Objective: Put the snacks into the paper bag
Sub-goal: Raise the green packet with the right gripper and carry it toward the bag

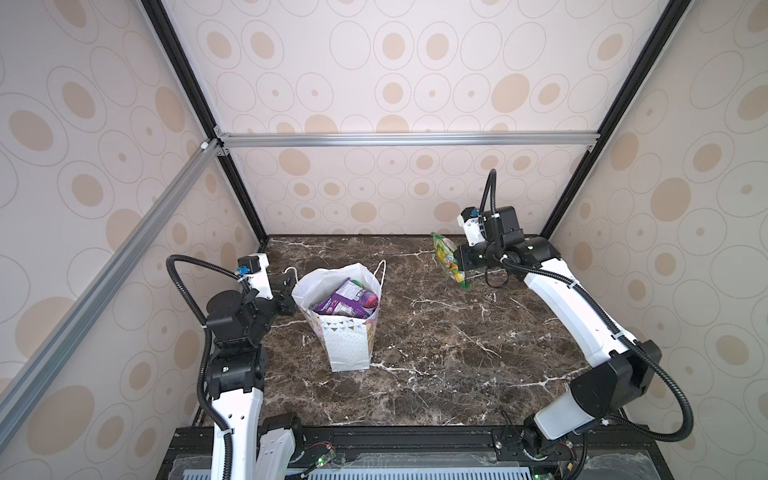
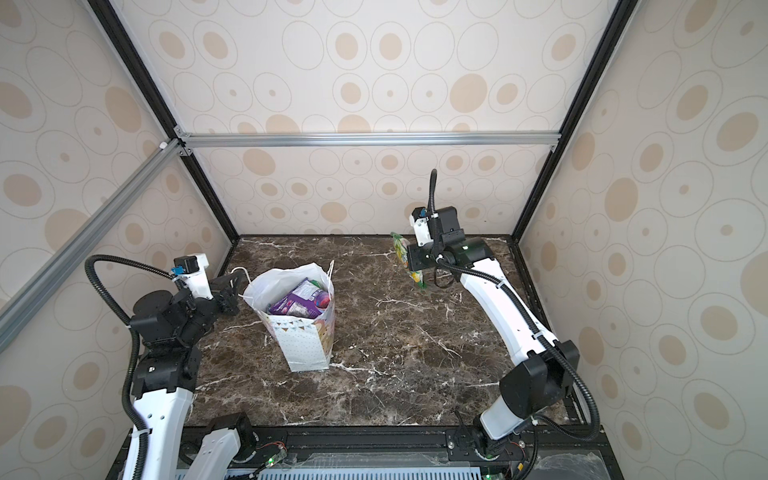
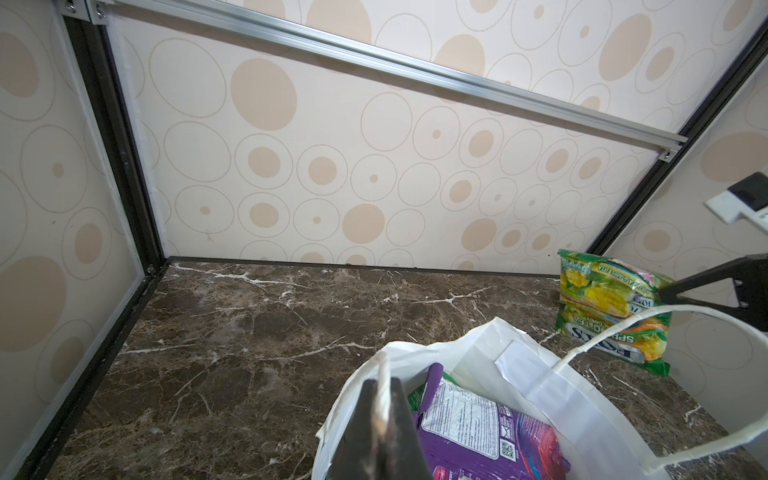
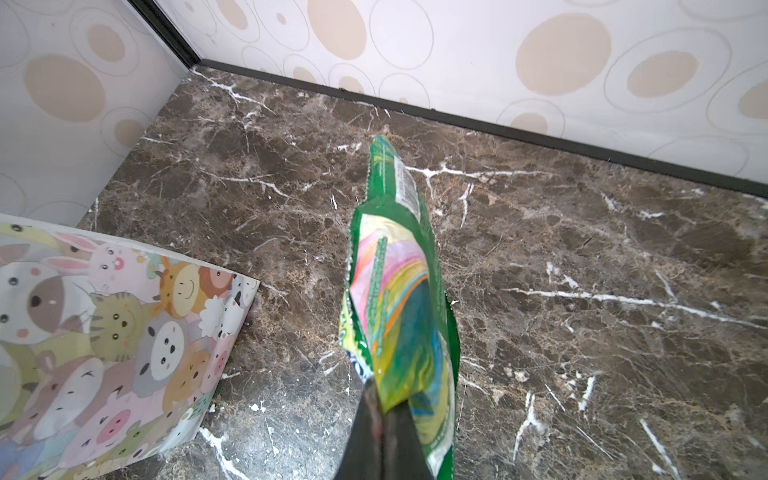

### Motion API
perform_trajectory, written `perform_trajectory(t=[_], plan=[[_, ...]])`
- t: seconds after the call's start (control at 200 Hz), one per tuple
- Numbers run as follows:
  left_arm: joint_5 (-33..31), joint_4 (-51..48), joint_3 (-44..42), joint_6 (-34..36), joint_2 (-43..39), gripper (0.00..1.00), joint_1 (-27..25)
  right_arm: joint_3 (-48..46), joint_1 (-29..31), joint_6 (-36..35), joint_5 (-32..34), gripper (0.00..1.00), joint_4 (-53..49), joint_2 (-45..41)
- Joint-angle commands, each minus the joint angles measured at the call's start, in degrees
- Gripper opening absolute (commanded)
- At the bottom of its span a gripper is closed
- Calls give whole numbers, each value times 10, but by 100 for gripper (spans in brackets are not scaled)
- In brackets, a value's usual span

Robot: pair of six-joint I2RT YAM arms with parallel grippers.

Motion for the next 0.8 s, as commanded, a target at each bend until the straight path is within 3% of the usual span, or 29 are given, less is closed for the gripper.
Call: perform_trajectory(t=[0.0, 0.795], plan=[[12, 10, 6, -2, -9, 0, 4, 37, 15, -12, 16, 0, -6, -19], [16, 11, 5, -4, -10, 0, 5, 264, 139, -47, 56, 0, -67, 34]])
